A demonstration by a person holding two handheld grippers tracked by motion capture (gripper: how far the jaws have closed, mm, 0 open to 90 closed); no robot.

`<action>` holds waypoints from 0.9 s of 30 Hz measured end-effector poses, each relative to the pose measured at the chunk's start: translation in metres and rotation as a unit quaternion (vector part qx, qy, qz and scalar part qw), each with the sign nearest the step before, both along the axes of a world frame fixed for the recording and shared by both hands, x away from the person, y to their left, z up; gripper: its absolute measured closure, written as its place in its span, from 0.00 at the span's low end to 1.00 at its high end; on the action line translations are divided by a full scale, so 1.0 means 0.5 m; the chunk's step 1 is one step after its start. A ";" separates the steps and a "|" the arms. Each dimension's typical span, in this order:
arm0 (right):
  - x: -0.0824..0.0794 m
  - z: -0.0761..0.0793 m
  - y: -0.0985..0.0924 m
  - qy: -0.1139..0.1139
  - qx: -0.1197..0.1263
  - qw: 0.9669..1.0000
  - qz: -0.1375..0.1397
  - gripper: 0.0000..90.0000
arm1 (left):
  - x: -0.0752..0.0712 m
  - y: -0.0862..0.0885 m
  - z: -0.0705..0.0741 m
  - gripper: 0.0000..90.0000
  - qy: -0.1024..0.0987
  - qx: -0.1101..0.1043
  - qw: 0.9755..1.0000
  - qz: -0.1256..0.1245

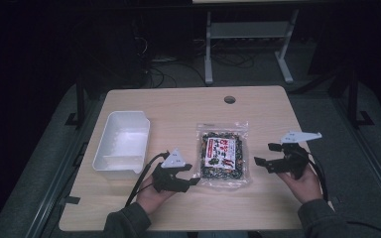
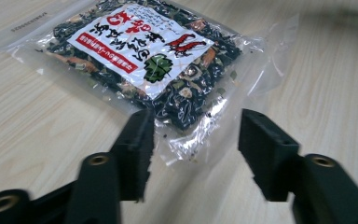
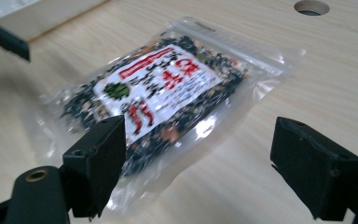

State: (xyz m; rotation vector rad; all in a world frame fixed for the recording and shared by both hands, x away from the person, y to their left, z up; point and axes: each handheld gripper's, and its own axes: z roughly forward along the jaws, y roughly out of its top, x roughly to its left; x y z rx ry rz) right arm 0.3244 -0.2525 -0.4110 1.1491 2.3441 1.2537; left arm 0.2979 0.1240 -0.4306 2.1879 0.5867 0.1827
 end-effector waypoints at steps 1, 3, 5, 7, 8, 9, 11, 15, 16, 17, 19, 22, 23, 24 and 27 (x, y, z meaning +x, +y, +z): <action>0.014 0.004 0.004 0.006 -0.003 1.000 -0.002 0.20 | 0.004 -0.003 -0.002 0.55 0.004 0.001 1.000 0.000; 0.046 0.011 0.012 0.015 -0.006 1.000 -0.001 0.21 | 0.011 -0.008 -0.006 0.62 0.009 0.008 1.000 0.001; 0.079 0.017 0.019 0.027 -0.006 1.000 -0.001 0.22 | 0.015 -0.010 -0.008 0.69 0.012 0.009 1.000 0.002; 0.113 0.022 0.027 0.042 -0.005 0.999 0.000 0.23 | 0.026 -0.015 -0.014 0.75 0.028 0.009 1.000 -0.001; 0.113 0.022 0.027 0.042 -0.005 0.999 0.000 0.23 | 0.026 -0.015 -0.014 0.78 0.028 0.009 1.000 -0.001; 0.129 0.024 0.032 0.049 -0.008 0.999 0.000 0.23 | 0.028 -0.016 -0.017 0.78 0.032 0.012 0.999 -0.004; 0.173 0.026 0.045 0.063 -0.017 0.998 0.000 0.25 | 0.030 -0.023 -0.027 0.83 0.039 0.025 0.999 -0.011; 0.226 0.020 0.058 0.085 -0.020 0.996 -0.005 0.29 | 0.031 -0.030 -0.036 0.84 0.042 0.040 0.998 -0.014; 0.238 0.016 0.060 0.093 -0.024 0.995 -0.005 0.31 | 0.031 -0.030 -0.036 0.84 0.042 0.040 0.998 -0.014; 0.238 0.016 0.060 0.093 -0.024 0.995 -0.005 0.31 | 0.032 -0.030 -0.037 0.84 0.044 0.044 0.998 -0.015; 0.268 -0.004 0.060 0.104 -0.018 0.994 -0.017 0.34 | 0.033 -0.033 -0.043 0.84 0.048 0.052 0.997 -0.014; 0.290 -0.029 0.047 0.116 -0.006 0.992 -0.039 0.35 | 0.035 -0.033 -0.046 0.84 0.051 0.055 0.997 -0.014; 0.295 -0.037 0.043 0.123 -0.003 0.991 -0.043 0.35 | 0.035 -0.032 -0.046 0.84 0.051 0.054 0.997 -0.014; 0.299 -0.043 0.041 0.125 -0.005 0.991 -0.048 0.36 | 0.036 -0.032 -0.046 0.84 0.052 0.055 0.997 -0.014; 0.308 -0.058 0.039 0.133 -0.004 0.990 -0.052 0.39 | 0.037 -0.032 -0.048 0.85 0.055 0.053 0.997 -0.013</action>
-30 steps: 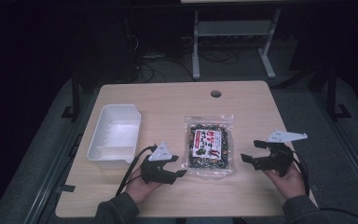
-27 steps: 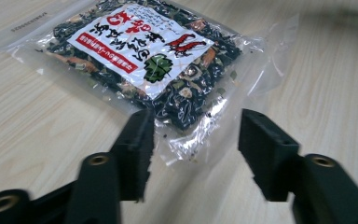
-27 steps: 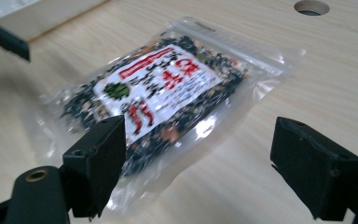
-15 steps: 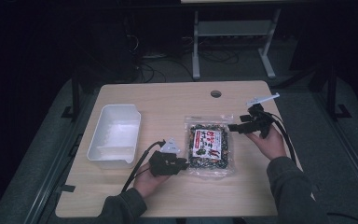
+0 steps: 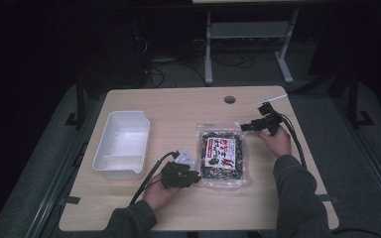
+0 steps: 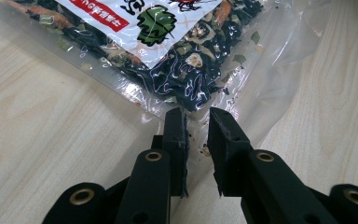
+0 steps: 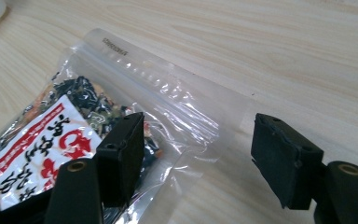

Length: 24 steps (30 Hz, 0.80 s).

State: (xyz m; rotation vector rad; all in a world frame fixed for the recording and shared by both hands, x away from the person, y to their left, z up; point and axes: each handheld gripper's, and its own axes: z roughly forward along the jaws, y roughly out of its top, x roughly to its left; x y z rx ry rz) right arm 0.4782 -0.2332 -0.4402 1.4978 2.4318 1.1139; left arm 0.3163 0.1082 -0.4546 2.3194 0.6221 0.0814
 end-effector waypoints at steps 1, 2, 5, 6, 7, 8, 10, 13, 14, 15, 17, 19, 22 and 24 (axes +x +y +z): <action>0.003 -0.004 -0.001 0.000 0.001 1.000 -0.001 0.39 | 0.000 0.000 0.000 0.85 0.000 0.000 1.000 0.001; 0.003 -0.004 -0.001 0.000 0.001 1.000 -0.001 0.39 | 0.000 0.000 0.000 0.85 0.000 0.000 1.000 0.001; 0.014 -0.022 -0.002 0.006 0.009 1.000 -0.007 0.44 | 0.002 0.001 -0.001 0.85 0.001 0.000 1.000 0.001; 0.017 -0.026 -0.003 0.008 0.013 1.000 -0.007 0.45 | 0.002 0.001 -0.001 0.85 0.002 -0.001 1.000 0.001; 0.019 -0.031 -0.003 0.010 0.016 1.000 -0.007 0.47 | 0.002 0.002 -0.002 0.85 0.002 -0.001 1.000 0.002; 0.021 -0.034 -0.004 0.014 0.019 1.000 -0.007 0.51 | 0.002 0.002 -0.002 0.85 0.001 -0.002 1.000 0.001; 0.024 -0.041 -0.008 0.019 0.028 0.999 -0.012 0.56 | 0.002 0.002 -0.002 0.84 0.001 -0.002 1.000 0.001; 0.028 -0.047 -0.016 0.030 0.052 0.998 -0.010 0.72 | 0.004 0.003 -0.002 0.84 0.003 -0.003 1.000 0.000; 0.028 -0.046 -0.017 0.033 0.053 0.998 -0.015 0.78 | 0.004 0.003 -0.002 0.84 0.003 -0.003 1.000 0.001; 0.027 -0.044 -0.019 0.028 0.050 0.998 -0.016 0.85 | 0.004 0.004 -0.003 0.84 0.003 -0.004 1.000 0.001; 0.026 -0.038 -0.027 0.026 0.059 0.998 -0.014 0.96 | 0.005 0.005 -0.003 0.84 0.004 -0.005 1.000 0.001; 0.023 -0.031 -0.035 0.026 0.075 0.997 -0.009 0.99 | 0.006 0.006 -0.003 0.83 0.006 -0.005 1.000 0.003; 0.012 -0.016 -0.040 0.015 0.070 0.997 0.004 1.00 | 0.007 0.009 -0.002 0.79 0.008 -0.011 1.000 0.009; 0.001 -0.002 -0.045 0.003 0.080 0.997 0.015 1.00 | 0.008 0.010 -0.002 0.74 0.009 -0.013 1.000 0.011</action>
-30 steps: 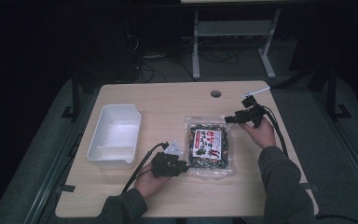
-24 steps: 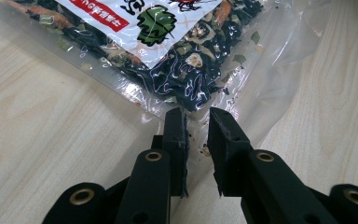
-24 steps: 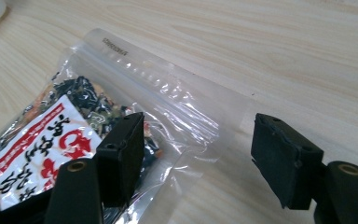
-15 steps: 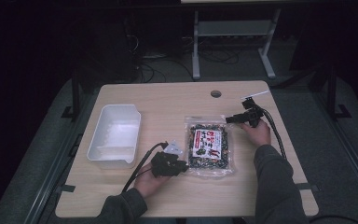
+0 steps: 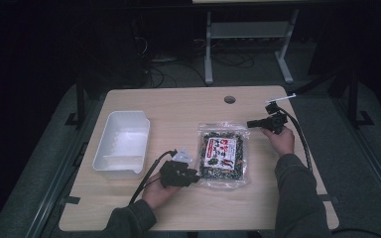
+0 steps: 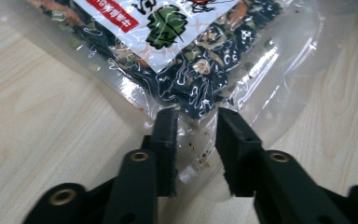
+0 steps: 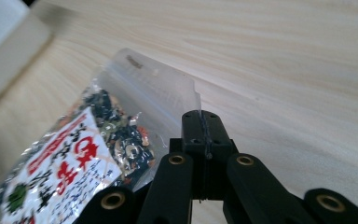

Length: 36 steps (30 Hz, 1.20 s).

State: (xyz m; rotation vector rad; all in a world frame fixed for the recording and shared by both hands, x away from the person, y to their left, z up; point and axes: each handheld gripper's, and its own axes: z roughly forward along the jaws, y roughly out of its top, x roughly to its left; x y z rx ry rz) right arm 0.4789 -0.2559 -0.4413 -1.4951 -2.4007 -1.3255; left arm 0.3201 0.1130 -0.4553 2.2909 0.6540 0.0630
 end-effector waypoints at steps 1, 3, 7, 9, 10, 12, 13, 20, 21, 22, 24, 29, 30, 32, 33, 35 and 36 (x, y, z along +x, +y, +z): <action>-0.006 0.008 -0.003 -0.006 0.003 1.000 0.002 1.00 | 0.001 0.003 0.001 0.71 0.002 -0.006 1.000 0.004; -0.019 0.027 -0.009 -0.021 0.009 1.000 0.010 1.00 | 0.001 0.004 0.003 0.60 0.000 -0.016 1.000 0.010; -0.047 0.067 -0.021 -0.056 0.019 0.998 0.022 1.00 | 0.008 0.008 0.007 0.37 -0.005 -0.044 0.998 0.037; -0.060 0.083 -0.028 -0.070 0.030 0.997 0.027 1.00 | 0.013 0.009 0.006 0.32 0.000 -0.055 0.997 0.046; -0.067 0.091 -0.031 -0.077 0.036 0.996 0.030 1.00 | 0.023 0.012 0.002 0.30 0.014 -0.075 0.995 0.061; -0.073 0.098 -0.034 -0.084 0.041 0.995 0.033 1.00 | 0.027 0.012 0.000 0.29 0.021 -0.081 0.994 0.063; -0.079 0.106 -0.036 -0.091 0.046 0.994 0.037 1.00 | 0.031 0.010 -0.002 0.29 0.026 -0.084 0.994 0.064; -0.133 0.166 -0.044 -0.141 0.076 0.985 0.071 1.00 | 0.051 -0.004 -0.004 0.26 0.050 -0.101 0.992 0.065; -0.139 0.173 -0.043 -0.146 0.079 0.983 0.076 1.00 | 0.056 -0.008 -0.004 0.26 0.058 -0.113 0.990 0.060; -0.139 0.173 -0.043 -0.146 0.079 0.983 0.076 1.00 | 0.056 -0.008 -0.004 0.26 0.058 -0.113 0.990 0.060; -0.156 0.188 -0.043 -0.157 0.093 0.979 0.090 1.00 | 0.064 -0.012 -0.007 0.26 0.082 -0.133 0.986 0.049; -0.178 0.207 -0.038 -0.169 0.106 0.974 0.106 1.00 | 0.073 -0.010 -0.009 0.33 0.109 -0.155 0.981 0.033; -0.181 0.210 -0.037 -0.170 0.107 0.974 0.109 1.00 | 0.075 -0.009 -0.009 0.35 0.113 -0.158 0.980 0.031; -0.183 0.213 -0.036 -0.170 0.108 0.973 0.112 1.00 | 0.076 -0.007 -0.008 0.37 0.115 -0.160 0.980 0.030; -0.187 0.220 -0.032 -0.174 0.107 0.972 0.117 1.00 | 0.078 -0.004 -0.007 0.44 0.113 -0.162 0.980 0.027; -0.190 0.228 -0.027 -0.177 0.110 0.970 0.122 1.00 | 0.078 -0.003 -0.004 0.50 0.111 -0.168 0.979 0.024; -0.192 0.231 -0.023 -0.179 0.110 0.970 0.124 1.00 | 0.078 -0.003 -0.004 0.55 0.111 -0.168 0.979 0.024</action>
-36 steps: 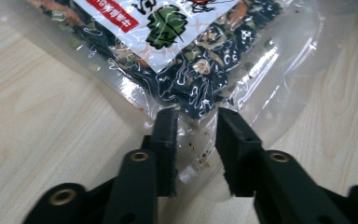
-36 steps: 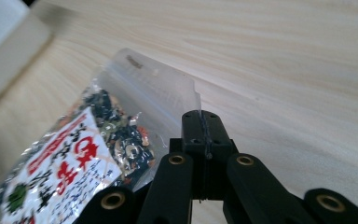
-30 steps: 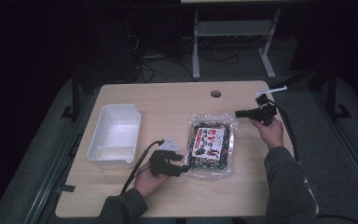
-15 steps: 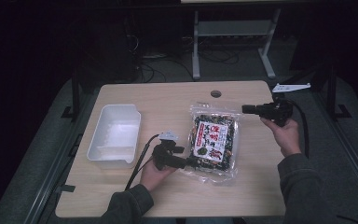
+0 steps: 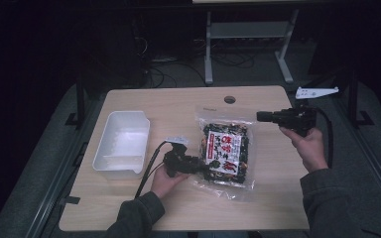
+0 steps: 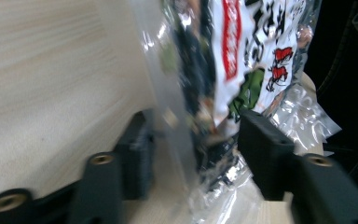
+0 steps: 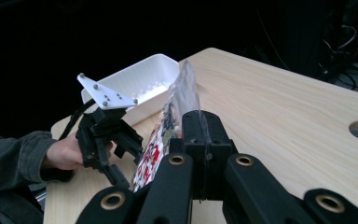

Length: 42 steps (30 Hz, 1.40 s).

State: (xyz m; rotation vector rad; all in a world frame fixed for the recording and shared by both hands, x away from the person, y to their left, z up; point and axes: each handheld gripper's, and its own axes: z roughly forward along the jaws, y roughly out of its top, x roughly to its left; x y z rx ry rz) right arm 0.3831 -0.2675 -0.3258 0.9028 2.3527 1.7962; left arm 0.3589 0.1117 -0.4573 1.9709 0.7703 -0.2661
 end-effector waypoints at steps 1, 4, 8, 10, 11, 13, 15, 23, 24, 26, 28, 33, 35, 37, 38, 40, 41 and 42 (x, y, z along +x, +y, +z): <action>-0.001 0.003 0.004 -0.001 -0.001 1.000 0.003 1.00 | -0.003 0.000 0.004 0.58 -0.006 -0.004 1.000 -0.004; -0.005 0.008 0.010 -0.007 0.000 1.000 0.006 1.00 | -0.007 0.000 0.009 0.63 -0.014 -0.003 1.000 -0.012; -0.009 0.008 0.008 -0.004 -0.001 1.000 0.006 1.00 | -0.014 0.002 0.016 0.73 -0.028 -0.006 0.999 -0.028; -0.011 0.009 0.005 -0.004 -0.003 1.000 0.007 1.00 | -0.018 0.003 0.021 0.78 -0.032 -0.010 0.999 -0.036; -0.012 0.010 0.003 -0.006 -0.006 1.000 0.007 1.00 | -0.021 0.004 0.024 0.79 -0.038 -0.007 0.998 -0.041; -0.013 0.009 -0.001 -0.004 -0.008 1.000 0.007 1.00 | -0.028 0.004 0.029 0.80 -0.051 -0.002 0.998 -0.045; -0.012 0.004 -0.005 0.001 0.002 1.000 0.008 0.96 | -0.032 0.004 0.033 0.81 -0.060 0.003 0.997 -0.047; 0.006 -0.046 0.010 0.044 0.010 0.999 0.016 0.49 | -0.050 0.000 0.044 0.82 -0.098 0.032 0.993 -0.056; 0.012 -0.062 0.020 0.056 0.013 0.998 0.023 0.42 | -0.051 0.000 0.045 0.82 -0.100 0.033 0.993 -0.058; 0.015 -0.069 0.025 0.062 0.015 0.997 0.031 0.40 | -0.052 0.000 0.046 0.82 -0.103 0.033 0.992 -0.059; 0.020 -0.083 0.046 0.077 0.008 0.995 0.058 0.35 | -0.053 0.001 0.047 0.82 -0.105 0.034 0.992 -0.062; 0.023 -0.096 0.068 0.091 0.004 0.990 0.105 0.30 | -0.053 0.004 0.047 0.82 -0.104 0.034 0.992 -0.066; 0.024 -0.100 0.072 0.097 0.003 0.989 0.111 0.36 | -0.053 0.004 0.047 0.82 -0.105 0.036 0.992 -0.068; 0.023 -0.100 0.074 0.095 0.000 0.989 0.114 0.37 | -0.055 0.006 0.048 0.82 -0.107 0.041 0.991 -0.070; 0.021 -0.099 0.077 0.091 -0.004 0.989 0.114 0.42 | -0.056 0.006 0.049 0.82 -0.110 0.044 0.990 -0.071; 0.016 -0.093 0.079 0.077 -0.010 0.989 0.126 0.56 | -0.059 0.007 0.051 0.82 -0.114 0.049 0.990 -0.073; 0.015 -0.091 0.080 0.073 -0.013 0.989 0.129 0.60 | -0.059 0.007 0.051 0.83 -0.114 0.049 0.990 -0.073; 0.013 -0.089 0.079 0.072 -0.017 0.988 0.133 0.64 | -0.060 0.009 0.052 0.83 -0.117 0.050 0.989 -0.074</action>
